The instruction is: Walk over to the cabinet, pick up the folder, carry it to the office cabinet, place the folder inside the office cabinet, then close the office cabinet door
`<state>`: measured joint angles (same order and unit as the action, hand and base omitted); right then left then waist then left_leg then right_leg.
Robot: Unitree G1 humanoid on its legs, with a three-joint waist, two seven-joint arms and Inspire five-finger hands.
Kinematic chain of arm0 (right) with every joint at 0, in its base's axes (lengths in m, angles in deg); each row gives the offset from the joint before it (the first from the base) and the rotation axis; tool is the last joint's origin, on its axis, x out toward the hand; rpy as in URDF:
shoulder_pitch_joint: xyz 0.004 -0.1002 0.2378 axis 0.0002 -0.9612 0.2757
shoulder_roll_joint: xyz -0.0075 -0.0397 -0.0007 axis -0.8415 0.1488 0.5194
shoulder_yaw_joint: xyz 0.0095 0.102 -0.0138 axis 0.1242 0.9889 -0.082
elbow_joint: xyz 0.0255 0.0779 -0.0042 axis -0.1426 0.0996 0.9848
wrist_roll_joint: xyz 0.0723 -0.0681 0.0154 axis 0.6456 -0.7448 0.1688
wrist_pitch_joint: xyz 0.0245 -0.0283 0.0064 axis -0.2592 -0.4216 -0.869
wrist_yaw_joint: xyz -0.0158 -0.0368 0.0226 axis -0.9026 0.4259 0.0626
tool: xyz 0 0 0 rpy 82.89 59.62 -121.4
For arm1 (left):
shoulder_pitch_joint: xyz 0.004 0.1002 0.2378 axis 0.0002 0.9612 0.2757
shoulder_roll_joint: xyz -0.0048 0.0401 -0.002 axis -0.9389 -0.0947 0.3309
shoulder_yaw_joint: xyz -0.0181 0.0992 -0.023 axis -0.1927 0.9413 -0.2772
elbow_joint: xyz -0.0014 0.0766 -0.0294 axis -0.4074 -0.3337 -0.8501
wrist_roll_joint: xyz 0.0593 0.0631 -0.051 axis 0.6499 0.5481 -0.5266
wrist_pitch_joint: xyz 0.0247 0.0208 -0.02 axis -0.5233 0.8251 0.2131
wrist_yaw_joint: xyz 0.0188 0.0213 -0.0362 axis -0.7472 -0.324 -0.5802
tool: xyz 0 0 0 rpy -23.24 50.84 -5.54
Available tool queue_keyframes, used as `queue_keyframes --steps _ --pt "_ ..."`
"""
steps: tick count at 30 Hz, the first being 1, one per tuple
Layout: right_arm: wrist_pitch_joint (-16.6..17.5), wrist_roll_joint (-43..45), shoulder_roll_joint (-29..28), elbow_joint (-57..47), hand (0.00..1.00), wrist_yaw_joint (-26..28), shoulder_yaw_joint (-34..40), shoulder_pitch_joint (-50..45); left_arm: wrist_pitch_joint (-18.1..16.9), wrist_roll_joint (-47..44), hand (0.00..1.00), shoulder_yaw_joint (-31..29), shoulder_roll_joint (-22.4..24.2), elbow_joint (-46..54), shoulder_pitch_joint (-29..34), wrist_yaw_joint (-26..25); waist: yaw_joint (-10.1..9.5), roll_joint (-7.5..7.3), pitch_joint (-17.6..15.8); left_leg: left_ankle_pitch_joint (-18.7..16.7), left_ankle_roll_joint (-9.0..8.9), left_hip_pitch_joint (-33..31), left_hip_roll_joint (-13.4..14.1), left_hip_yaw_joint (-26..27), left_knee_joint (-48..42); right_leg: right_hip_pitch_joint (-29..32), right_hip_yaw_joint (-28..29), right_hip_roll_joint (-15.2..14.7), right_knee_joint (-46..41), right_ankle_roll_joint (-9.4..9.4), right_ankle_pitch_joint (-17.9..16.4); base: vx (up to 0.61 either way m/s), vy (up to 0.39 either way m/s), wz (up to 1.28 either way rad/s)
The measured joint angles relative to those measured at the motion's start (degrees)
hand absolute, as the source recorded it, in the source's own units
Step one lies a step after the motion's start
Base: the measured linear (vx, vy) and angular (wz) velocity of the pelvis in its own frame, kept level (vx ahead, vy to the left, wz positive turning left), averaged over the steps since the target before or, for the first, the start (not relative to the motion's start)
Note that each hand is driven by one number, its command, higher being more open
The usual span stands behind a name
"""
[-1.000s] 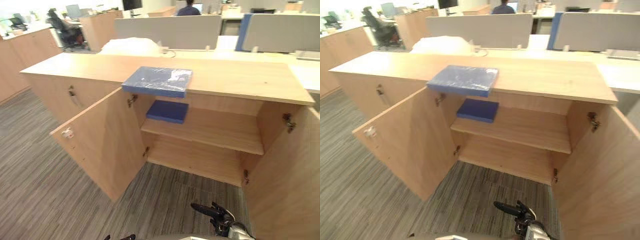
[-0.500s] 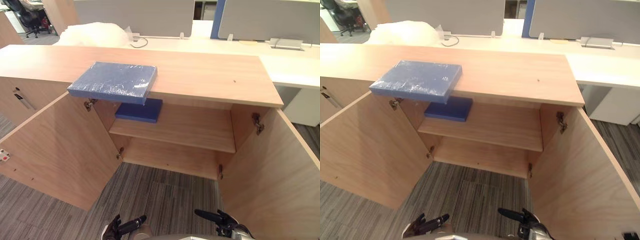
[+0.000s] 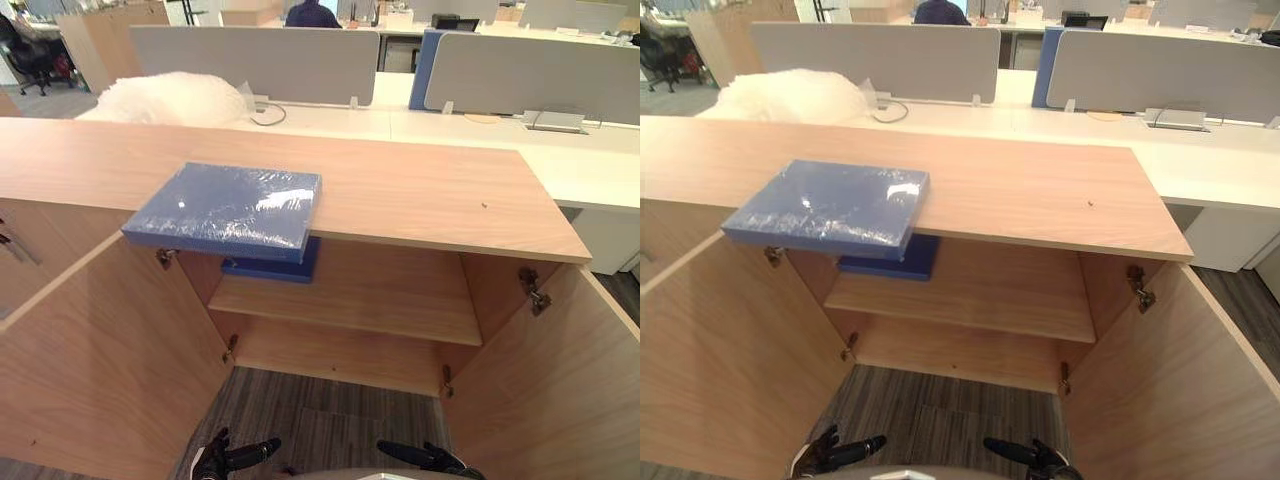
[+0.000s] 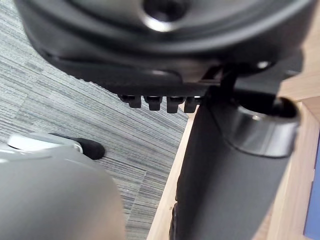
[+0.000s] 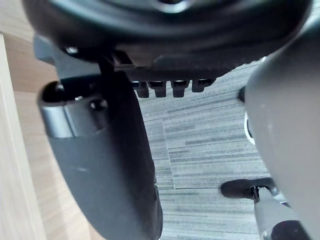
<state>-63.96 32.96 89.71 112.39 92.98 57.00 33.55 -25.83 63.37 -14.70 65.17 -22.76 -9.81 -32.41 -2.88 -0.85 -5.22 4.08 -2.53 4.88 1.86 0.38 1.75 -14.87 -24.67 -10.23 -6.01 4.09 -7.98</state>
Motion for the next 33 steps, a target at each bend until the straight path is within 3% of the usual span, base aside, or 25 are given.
queue_keyframes --steps 5,10,12,14,16,17,20,23,33 --pt "0.1 0.0 0.6 -0.9 1.00 0.1 -0.6 -0.6 0.8 -16.1 1.00 1.2 4.0 11.4 2.6 -0.2 0.05 0.90 0.0 2.2 0.18 0.2 -1.1 0.0 3.6 0.8 0.5 -0.6 1.2 2.58 -0.8 -0.01 0.000 0.00" --pt "-0.5 -0.1 1.6 -0.9 1.00 0.1 -4.7 -1.1 1.4 -26.0 1.00 3.9 7.1 35.5 6.3 -0.9 -0.03 1.14 0.9 2.5 -0.14 -0.8 -0.7 -1.1 3.6 1.2 0.1 0.0 1.5 2.64 -1.3 -0.01 -0.017 0.07" --pt "-0.9 -0.1 1.8 -0.8 1.00 0.1 -5.0 -1.5 1.3 -26.1 1.00 3.0 7.1 40.2 6.2 -1.6 -0.12 1.35 2.0 2.5 -0.17 -1.6 -0.7 -1.1 3.6 1.9 0.0 0.2 1.5 2.85 -1.1 0.05 -0.015 0.02" --pt "-1.2 -0.1 1.9 -0.8 1.00 0.3 -5.0 -1.6 1.6 -22.4 1.00 0.7 7.3 45.4 6.2 -2.9 -0.24 1.24 2.2 2.5 -0.23 -1.7 -0.7 -1.2 3.5 1.8 0.0 0.3 1.8 2.82 -1.1 0.07 -0.017 0.02" --pt "-1.5 -0.2 2.0 -0.8 1.00 0.7 -5.0 -1.7 1.8 -13.3 1.00 -3.2 7.6 50.9 6.1 -4.4 -0.72 0.87 2.4 2.4 -0.32 -1.8 -0.7 -1.3 3.3 1.6 -0.2 0.5 2.3 2.72 -1.0 0.06 -0.020 0.04" --pt "-1.6 -0.2 1.9 -0.8 1.00 0.8 -5.0 -1.9 2.0 -4.2 1.00 -5.8 7.6 53.2 5.6 -6.0 -1.34 0.69 2.5 2.4 -0.32 -1.8 -0.7 -1.4 3.3 1.4 -0.1 0.5 2.6 2.53 -1.0 0.06 -0.018 0.03" --pt "-2.0 -0.5 1.7 -0.4 1.00 0.9 -4.6 -2.4 4.1 8.8 1.00 -8.7 8.0 57.2 5.2 -9.5 -2.10 0.02 2.6 2.4 -0.33 -1.5 -0.7 -1.5 3.2 0.6 -0.1 0.6 3.2 2.41 -0.9 0.03 -0.020 0.05" --pt "-2.1 -1.5 1.5 0.4 1.00 1.1 -4.1 -2.4 5.2 15.8 1.00 -10.7 9.7 63.7 5.7 -12.4 -3.09 -0.42 2.8 2.4 -0.36 -1.5 -0.4 -1.6 3.2 0.7 0.1 0.9 3.1 2.25 -0.8 0.00 0.000 0.00" --pt "-2.0 -2.4 0.7 0.3 1.00 1.9 -2.2 -3.6 5.7 29.7 1.00 -15.9 10.0 75.6 6.0 -18.3 -3.06 -1.26 4.3 2.2 -0.66 -1.0 0.1 -1.0 3.5 0.8 1.4 1.2 2.8 2.14 -0.7 -0.03 0.000 -0.04"
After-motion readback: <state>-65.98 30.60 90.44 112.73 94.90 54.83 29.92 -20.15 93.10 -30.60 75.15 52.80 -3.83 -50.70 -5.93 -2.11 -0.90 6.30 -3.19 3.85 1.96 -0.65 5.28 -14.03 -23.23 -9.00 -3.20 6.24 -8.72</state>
